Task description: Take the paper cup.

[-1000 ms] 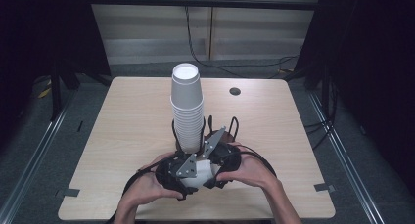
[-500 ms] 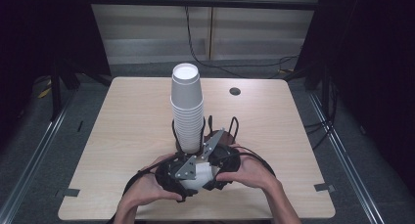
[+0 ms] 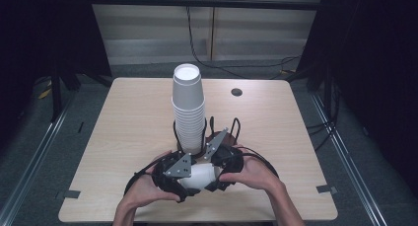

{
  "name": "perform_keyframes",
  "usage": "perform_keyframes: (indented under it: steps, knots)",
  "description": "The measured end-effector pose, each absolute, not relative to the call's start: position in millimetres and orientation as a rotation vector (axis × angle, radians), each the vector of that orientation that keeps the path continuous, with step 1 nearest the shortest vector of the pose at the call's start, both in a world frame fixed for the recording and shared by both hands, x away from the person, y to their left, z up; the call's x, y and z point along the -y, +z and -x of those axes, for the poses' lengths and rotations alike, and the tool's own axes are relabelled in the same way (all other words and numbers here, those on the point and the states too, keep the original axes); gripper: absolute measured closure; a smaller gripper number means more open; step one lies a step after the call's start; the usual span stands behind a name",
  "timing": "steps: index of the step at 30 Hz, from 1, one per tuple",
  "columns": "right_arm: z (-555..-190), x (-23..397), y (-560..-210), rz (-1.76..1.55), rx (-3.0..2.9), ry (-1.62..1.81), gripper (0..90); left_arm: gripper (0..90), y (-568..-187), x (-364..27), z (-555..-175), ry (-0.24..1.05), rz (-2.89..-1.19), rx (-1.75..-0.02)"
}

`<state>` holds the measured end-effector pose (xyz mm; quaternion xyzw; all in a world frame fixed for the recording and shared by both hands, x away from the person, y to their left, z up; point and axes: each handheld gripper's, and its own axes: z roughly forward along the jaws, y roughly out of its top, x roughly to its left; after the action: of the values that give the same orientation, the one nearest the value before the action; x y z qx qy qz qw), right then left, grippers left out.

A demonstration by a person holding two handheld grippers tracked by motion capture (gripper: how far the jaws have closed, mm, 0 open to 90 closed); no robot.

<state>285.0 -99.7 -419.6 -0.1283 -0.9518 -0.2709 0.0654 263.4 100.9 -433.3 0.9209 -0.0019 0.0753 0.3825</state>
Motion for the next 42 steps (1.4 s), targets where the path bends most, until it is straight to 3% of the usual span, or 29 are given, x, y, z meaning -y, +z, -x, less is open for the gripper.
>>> perform_keyframes:
  steps: [26, 42]
  knots:
    - [-284.9, 125.8, -413.8, 0.501, 2.841, -0.97, 23.9, 15.8, -420.8, -138.7, -270.2, 0.174, -2.11, -0.147]
    - [-276.1, 143.0, -429.0, 0.653, 2.739, -1.217, 23.8, 15.6, -438.5, -163.1, -266.1, 0.161, -1.954, -0.265]
